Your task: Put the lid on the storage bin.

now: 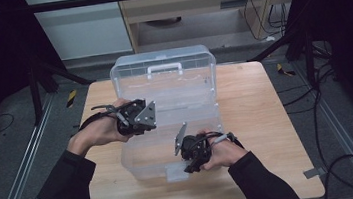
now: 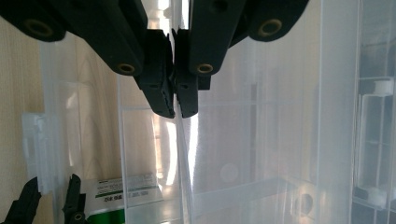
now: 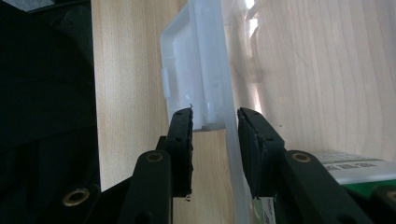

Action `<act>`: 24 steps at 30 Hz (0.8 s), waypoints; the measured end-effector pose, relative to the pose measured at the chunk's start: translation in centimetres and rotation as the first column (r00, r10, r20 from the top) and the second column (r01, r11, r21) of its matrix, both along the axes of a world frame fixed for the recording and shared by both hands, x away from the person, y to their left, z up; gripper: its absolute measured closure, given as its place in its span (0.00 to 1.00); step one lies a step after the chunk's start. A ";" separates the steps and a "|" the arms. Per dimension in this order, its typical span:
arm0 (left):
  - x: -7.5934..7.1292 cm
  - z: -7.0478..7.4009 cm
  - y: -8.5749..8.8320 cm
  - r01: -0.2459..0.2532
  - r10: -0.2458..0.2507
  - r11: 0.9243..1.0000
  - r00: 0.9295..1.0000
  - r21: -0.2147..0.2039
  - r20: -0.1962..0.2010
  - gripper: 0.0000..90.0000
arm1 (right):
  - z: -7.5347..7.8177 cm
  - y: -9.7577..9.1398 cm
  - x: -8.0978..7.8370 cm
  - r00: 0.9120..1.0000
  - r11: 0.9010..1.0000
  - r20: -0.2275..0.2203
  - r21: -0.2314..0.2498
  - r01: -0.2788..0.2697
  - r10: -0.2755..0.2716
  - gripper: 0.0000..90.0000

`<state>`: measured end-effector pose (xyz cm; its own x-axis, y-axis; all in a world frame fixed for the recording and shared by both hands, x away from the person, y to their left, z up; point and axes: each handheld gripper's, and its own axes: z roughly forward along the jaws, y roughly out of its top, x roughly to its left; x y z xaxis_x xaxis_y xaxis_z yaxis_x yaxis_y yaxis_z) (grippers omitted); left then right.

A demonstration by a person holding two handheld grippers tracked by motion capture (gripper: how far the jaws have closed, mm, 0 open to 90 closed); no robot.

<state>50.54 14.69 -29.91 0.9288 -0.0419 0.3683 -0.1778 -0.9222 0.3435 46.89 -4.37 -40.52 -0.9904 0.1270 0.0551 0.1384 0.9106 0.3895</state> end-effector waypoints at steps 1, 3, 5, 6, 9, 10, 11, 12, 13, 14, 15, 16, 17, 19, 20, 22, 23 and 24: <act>0.0 0.0 0.0 -0.001 0.001 1.000 1.000 0.000 -0.002 0.96 | 0.0 0.0 0.0 1.000 1.000 0.001 0.001 0.001 -0.001 0.74; -0.2 -0.1 0.1 -0.002 0.002 1.000 1.000 -0.003 -0.004 0.96 | 0.0 0.0 -0.1 1.000 1.000 0.006 -0.001 0.002 -0.002 0.74; -0.3 -0.1 0.1 -0.004 0.004 1.000 1.000 -0.004 -0.003 0.96 | 0.0 0.0 -0.1 1.000 1.000 0.007 0.001 0.003 -0.003 0.74; -0.3 -0.2 0.1 -0.004 0.004 1.000 1.000 -0.004 -0.004 0.96 | 0.1 0.0 -0.1 1.000 1.000 0.007 0.000 0.005 -0.005 0.74; -0.5 -0.2 0.1 -0.005 0.005 1.000 1.000 -0.003 -0.008 0.96 | 0.0 -0.1 -0.2 1.000 1.000 0.015 0.007 0.002 -0.002 0.74; -0.5 -0.2 0.1 -0.006 0.006 1.000 1.000 -0.004 -0.008 0.96 | 0.0 -0.1 -0.2 1.000 1.000 0.016 0.009 0.005 -0.005 0.73; -0.6 -0.3 0.1 -0.006 0.006 1.000 1.000 -0.003 -0.008 0.96 | 0.0 -0.1 -0.2 1.000 1.000 0.017 0.010 0.008 -0.008 0.73; -0.6 -0.3 0.1 -0.006 0.006 1.000 1.000 -0.002 -0.009 0.96 | 0.0 -0.1 -0.2 1.000 1.000 0.019 0.010 0.011 -0.011 0.73; -0.6 -0.3 0.1 -0.006 0.006 1.000 1.000 -0.003 -0.011 0.96 | 0.1 -0.1 -0.3 1.000 1.000 0.021 0.008 0.018 -0.018 0.73; -0.6 -0.3 0.1 -0.005 0.005 1.000 1.000 -0.003 -0.013 0.96 | 0.1 -0.1 -0.3 0.999 1.000 0.024 0.007 0.024 -0.024 0.73; -0.7 -0.3 0.1 -0.005 0.005 1.000 1.000 -0.005 -0.013 0.96 | 0.1 -0.1 -0.3 0.999 1.000 0.027 0.008 0.024 -0.025 0.73; -0.7 -0.4 0.1 -0.004 0.004 1.000 1.000 -0.005 -0.013 0.96 | 0.2 -0.1 -0.3 0.999 1.000 0.027 0.011 0.028 -0.028 0.72; -0.8 -0.4 0.1 -0.004 0.004 1.000 1.000 -0.005 -0.012 0.96 | 0.2 -0.2 -0.3 0.999 0.999 0.029 0.014 0.031 -0.031 0.72; -0.8 -0.4 0.1 -0.003 0.003 1.000 1.000 -0.006 -0.015 0.96 | 0.4 -0.3 -0.4 0.999 0.999 0.027 0.021 0.035 -0.036 0.71; -0.8 -0.4 0.1 -0.003 0.002 1.000 1.000 -0.007 -0.016 0.95 | 0.5 -0.4 -0.4 0.999 0.999 0.022 0.029 0.034 -0.034 0.70; -0.9 -0.5 0.1 -0.002 0.002 1.000 1.000 -0.006 -0.017 0.95 | 0.8 -0.8 -0.5 0.999 0.997 0.019 0.062 0.041 -0.043 0.70; -0.9 -0.5 0.1 -0.002 0.002 1.000 1.000 -0.006 -0.017 0.95 | 1.0 -1.0 -0.5 0.999 0.996 0.021 0.080 0.044 -0.046 0.69; -0.9 -0.5 0.1 -0.002 0.002 1.000 1.000 -0.005 -0.017 0.95 | 1.3 -1.3 -0.6 0.998 0.994 0.019 0.098 0.052 -0.055 0.69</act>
